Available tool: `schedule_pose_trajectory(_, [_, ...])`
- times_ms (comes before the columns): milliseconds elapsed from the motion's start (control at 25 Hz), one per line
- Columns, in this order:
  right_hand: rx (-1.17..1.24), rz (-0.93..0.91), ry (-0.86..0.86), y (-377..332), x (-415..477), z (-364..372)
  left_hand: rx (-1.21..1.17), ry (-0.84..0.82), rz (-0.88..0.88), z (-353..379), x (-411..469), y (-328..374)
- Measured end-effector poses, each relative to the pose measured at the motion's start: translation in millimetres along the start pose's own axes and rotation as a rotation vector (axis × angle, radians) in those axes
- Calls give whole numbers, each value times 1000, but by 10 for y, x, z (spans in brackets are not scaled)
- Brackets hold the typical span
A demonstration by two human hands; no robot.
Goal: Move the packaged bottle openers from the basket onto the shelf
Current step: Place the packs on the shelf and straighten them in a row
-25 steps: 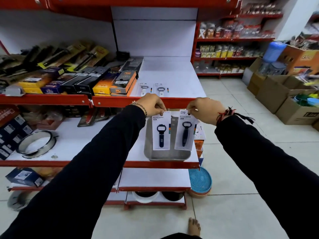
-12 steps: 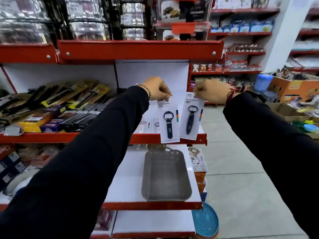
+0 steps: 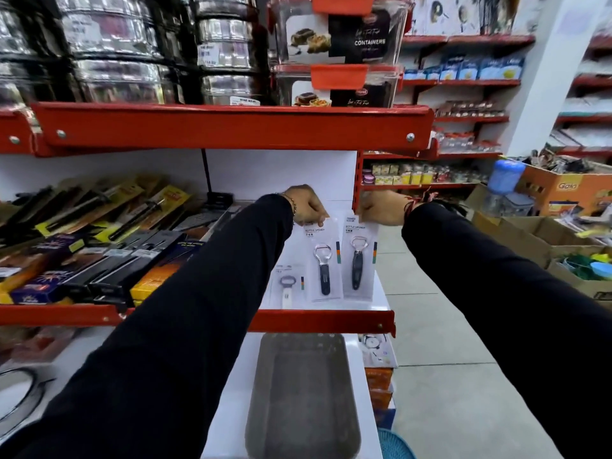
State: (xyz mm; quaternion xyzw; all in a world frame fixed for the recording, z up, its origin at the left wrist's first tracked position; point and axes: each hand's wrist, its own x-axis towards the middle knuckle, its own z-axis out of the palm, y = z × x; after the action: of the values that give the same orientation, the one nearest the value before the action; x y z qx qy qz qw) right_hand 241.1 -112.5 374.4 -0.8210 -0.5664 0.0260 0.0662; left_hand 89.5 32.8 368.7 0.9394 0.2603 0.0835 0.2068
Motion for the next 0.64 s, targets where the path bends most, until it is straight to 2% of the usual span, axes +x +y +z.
schedule_pose_trajectory(400, [88,-13,-206,263,395,719,-3,-84,-102,773,219,-376])
schedule_pose_trajectory(640, [132,35,-190,283,327,972,12,-47,-97,1023,149,-470])
